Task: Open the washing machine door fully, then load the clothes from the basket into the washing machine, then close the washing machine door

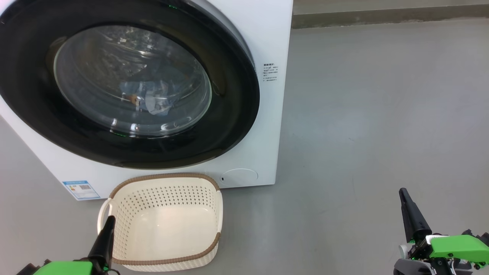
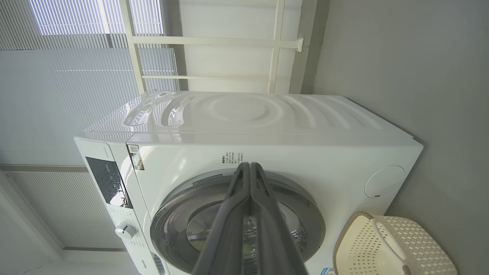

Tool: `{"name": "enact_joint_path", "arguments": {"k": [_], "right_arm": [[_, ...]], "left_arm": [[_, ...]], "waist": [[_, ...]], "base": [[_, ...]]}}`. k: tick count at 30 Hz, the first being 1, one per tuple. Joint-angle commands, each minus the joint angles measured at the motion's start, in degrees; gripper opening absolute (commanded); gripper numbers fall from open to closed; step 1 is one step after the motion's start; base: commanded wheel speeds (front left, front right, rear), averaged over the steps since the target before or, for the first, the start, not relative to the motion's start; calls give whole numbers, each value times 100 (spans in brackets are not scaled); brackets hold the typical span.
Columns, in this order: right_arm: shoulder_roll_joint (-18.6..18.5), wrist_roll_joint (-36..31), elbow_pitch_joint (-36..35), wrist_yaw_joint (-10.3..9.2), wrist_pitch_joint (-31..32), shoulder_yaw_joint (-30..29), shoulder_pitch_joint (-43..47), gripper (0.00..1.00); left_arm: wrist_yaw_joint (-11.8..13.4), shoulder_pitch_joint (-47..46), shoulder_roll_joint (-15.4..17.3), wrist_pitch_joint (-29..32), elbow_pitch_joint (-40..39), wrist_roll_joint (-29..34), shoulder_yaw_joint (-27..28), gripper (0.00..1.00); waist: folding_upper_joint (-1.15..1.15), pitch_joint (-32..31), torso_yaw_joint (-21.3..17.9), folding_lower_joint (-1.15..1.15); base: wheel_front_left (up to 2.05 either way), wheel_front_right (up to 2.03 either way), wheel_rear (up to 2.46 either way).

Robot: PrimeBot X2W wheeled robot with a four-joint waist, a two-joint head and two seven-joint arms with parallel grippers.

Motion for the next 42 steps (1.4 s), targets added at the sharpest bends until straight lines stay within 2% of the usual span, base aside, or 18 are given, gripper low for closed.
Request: {"name": "enact_joint_path", "arguments": {"k": [1, 42], "right_arm": [[-18, 20, -176, 9, 47, 124, -50, 0], [-17, 19, -176, 9, 48, 122, -51, 0]], "left_arm": [[-15, -237, 75, 18, -169, -47, 199, 0], [-15, -236, 75, 17, -170, -48, 198, 0]], "waist": [[0, 0, 0, 0], [0, 0, 0, 0]], "base": [[0, 0, 0], [0, 0, 0]]}}
